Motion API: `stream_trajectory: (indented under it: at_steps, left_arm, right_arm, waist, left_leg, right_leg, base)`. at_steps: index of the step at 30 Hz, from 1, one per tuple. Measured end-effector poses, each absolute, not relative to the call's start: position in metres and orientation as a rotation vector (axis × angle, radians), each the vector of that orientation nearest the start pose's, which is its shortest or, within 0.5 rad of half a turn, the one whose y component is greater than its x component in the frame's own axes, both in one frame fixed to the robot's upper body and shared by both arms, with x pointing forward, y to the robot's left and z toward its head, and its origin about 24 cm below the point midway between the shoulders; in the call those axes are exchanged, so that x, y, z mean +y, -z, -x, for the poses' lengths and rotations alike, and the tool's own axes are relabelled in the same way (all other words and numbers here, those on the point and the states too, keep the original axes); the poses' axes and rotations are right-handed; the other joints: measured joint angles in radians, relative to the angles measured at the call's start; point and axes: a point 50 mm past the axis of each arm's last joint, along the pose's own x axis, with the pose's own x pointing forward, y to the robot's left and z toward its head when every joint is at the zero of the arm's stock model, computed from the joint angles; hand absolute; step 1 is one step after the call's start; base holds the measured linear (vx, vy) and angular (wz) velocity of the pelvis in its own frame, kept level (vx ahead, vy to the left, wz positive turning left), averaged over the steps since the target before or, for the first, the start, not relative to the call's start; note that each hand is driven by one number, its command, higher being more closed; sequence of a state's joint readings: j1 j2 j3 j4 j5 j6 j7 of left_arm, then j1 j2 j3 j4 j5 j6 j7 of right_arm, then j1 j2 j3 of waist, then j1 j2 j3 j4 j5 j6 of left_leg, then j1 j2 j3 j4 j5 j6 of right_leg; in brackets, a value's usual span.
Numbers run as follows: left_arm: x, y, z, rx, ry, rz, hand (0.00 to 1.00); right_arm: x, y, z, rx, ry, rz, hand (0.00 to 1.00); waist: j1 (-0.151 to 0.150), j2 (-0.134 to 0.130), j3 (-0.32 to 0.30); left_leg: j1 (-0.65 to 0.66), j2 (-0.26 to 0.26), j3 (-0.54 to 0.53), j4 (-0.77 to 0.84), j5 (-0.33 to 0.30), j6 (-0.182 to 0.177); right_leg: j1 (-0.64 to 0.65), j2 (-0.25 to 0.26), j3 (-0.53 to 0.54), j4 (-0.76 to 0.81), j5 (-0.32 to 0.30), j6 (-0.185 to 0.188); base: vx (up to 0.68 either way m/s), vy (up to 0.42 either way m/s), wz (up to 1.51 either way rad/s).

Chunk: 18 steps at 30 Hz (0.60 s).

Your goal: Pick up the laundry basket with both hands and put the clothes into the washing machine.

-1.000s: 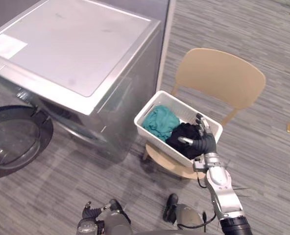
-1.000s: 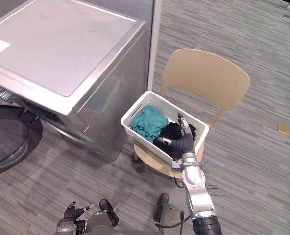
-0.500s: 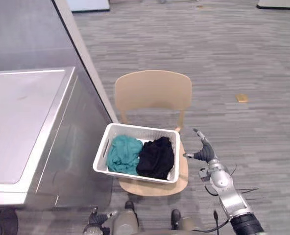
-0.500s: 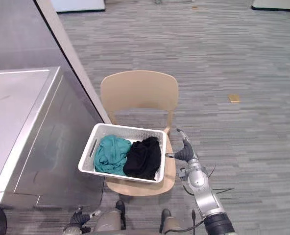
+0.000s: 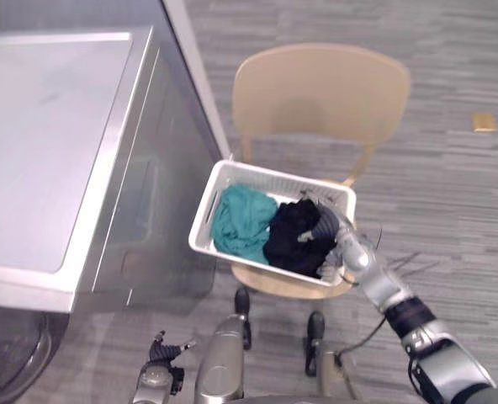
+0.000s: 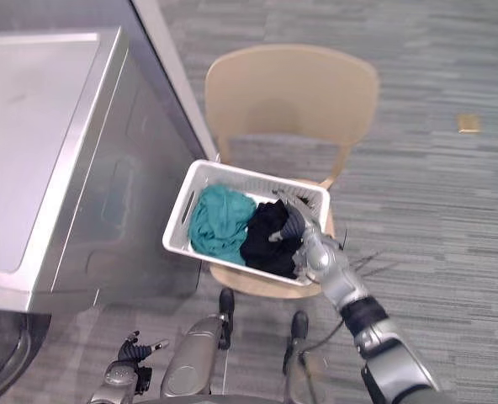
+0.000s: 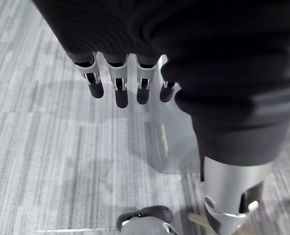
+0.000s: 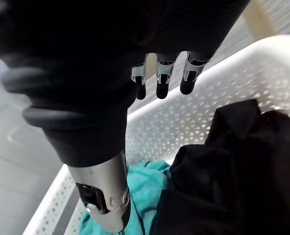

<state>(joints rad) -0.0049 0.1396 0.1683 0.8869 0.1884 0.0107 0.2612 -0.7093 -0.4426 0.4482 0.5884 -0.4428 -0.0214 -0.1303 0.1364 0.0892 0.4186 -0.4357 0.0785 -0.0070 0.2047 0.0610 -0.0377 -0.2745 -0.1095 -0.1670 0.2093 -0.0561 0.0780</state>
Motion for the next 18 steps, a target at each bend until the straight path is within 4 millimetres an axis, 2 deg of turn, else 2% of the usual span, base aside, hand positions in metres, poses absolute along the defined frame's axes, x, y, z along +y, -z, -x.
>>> stream_trajectory:
  at_steps: [5,7,12,15,17,18]
  left_arm:
    - [0.238,0.112,-0.177,0.772,-0.415,-0.314,0.0]
    - [0.237,0.107,-0.186,0.74,-0.425,-0.292,0.0]
    - [0.228,0.093,-0.21,0.649,-0.445,-0.233,0.0]
    - [0.217,0.088,-0.221,0.622,-0.433,-0.2,0.0]
    - [0.21,0.085,-0.227,0.601,-0.424,-0.182,0.0]
    - [0.205,0.081,-0.233,0.582,-0.416,-0.168,0.0]
  right_arm:
    - [-0.152,-0.155,-0.389,-0.285,-0.082,1.181,0.0]
    - [-0.151,-0.164,-0.395,-0.296,-0.059,1.215,0.0]
    - [-0.145,-0.167,-0.398,-0.316,-0.044,1.28,0.0]
    - [-0.14,-0.16,-0.399,-0.303,-0.029,1.283,0.0]
    - [-0.129,-0.163,-0.399,-0.343,-0.029,1.293,0.0]
    - [-0.127,-0.165,-0.399,-0.356,-0.023,1.301,1.0]
  waist:
    - [0.045,0.0,0.015]
    - [0.06,-0.001,0.022]
    - [0.102,-0.009,0.03]
    - [0.1,-0.016,0.036]
    - [0.095,-0.03,0.044]
    - [0.096,-0.03,0.044]
  left_leg:
    - [-0.081,-0.018,-0.063,-0.059,0.051,-0.013]
    - [-0.105,-0.028,-0.09,-0.092,0.079,-0.017]
    - [-0.192,-0.029,-0.147,-0.137,0.128,-0.029]
    - [-0.222,-0.038,-0.184,-0.156,0.15,-0.044]
    - [-0.229,-0.043,-0.195,-0.165,0.154,-0.049]
    - [-0.238,-0.043,-0.203,-0.168,0.154,-0.05]
  right_leg:
    - [-0.092,-0.017,-0.058,0.038,-0.013,-0.008]
    - [-0.13,-0.03,-0.09,0.075,-0.037,-0.01]
    - [-0.234,-0.04,-0.158,0.155,-0.084,-0.03]
    - [-0.275,-0.058,-0.196,0.213,-0.122,-0.039]
    - [-0.293,-0.07,-0.213,0.249,-0.147,-0.044]
    - [-0.301,-0.071,-0.22,0.257,-0.155,-0.044]
  base:
    - [-0.01,0.005,0.38]
    - [0.0,-0.023,0.47]
    - [0.0,-0.082,0.39]
    - [0.03,-0.11,0.43]
    - [0.03,-0.116,0.24]
    - [0.0,-0.103,0.21]
